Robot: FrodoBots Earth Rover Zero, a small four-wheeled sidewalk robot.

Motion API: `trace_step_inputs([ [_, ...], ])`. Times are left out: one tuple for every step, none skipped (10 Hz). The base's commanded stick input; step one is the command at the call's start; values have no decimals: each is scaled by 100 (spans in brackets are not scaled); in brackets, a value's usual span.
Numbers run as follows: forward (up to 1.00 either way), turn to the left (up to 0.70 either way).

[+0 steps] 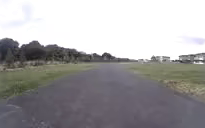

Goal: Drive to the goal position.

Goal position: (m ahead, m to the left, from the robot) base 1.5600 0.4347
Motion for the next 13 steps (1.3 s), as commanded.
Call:
trace_step_inputs([
  [70,0],
  [70,0],
  [70,0],
  [70,0],
  [70,0],
  [70,0],
  [70,0],
  [70,0],
  [70,0],
  [70,0],
  [70,0],
  [70,0],
  [70,0],
])
